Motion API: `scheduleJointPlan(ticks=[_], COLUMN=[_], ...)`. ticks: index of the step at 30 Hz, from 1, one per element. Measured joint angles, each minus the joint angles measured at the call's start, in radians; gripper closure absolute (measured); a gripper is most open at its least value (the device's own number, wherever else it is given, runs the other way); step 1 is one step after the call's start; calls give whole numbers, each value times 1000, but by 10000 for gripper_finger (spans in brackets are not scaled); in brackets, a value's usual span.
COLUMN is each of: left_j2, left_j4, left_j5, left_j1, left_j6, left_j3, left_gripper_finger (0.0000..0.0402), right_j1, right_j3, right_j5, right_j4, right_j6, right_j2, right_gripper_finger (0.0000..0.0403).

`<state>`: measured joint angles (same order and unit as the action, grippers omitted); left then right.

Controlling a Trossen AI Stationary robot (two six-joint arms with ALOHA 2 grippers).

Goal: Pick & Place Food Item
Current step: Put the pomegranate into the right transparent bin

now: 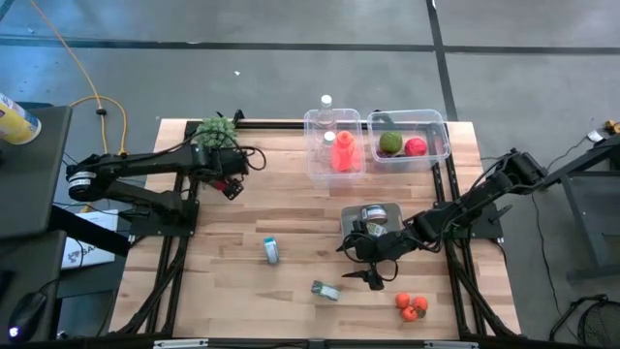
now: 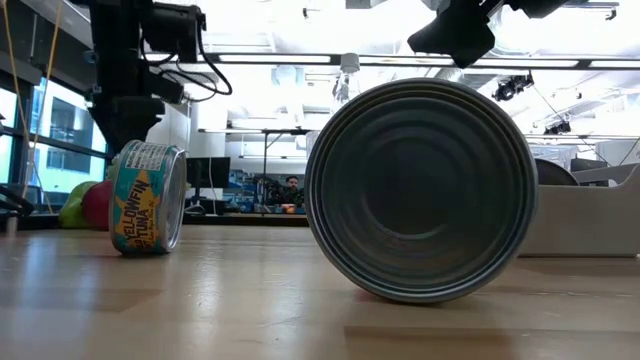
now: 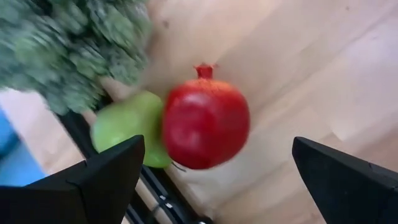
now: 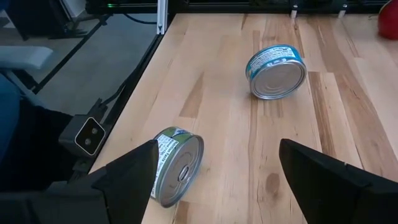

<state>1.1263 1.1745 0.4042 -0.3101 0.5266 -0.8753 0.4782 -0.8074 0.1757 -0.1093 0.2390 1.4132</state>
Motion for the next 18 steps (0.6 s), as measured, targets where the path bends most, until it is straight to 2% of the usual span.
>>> scheduleJointPlan(ticks=[3, 9, 15, 18], left_j2=[0, 0, 0, 21], left_j4=[0, -1, -81, -84], left_j5=[-78, -103, -192, -195], left_j1=[-65, -174, -243, -276], left_j6=[-34, -85, -220, -218], left_j3=[0, 1, 31, 44], left_gripper_finger=[4, 4, 4, 4], right_j1=[0, 0, 0, 0], right_j3=[0, 0, 0, 0], right_j5=[0, 0, 0, 0], right_j4=[0, 0, 0, 0], right_j6=[0, 0, 0, 0], right_j2=[0, 0, 0, 0], right_gripper_finger=[81, 81, 81, 81])
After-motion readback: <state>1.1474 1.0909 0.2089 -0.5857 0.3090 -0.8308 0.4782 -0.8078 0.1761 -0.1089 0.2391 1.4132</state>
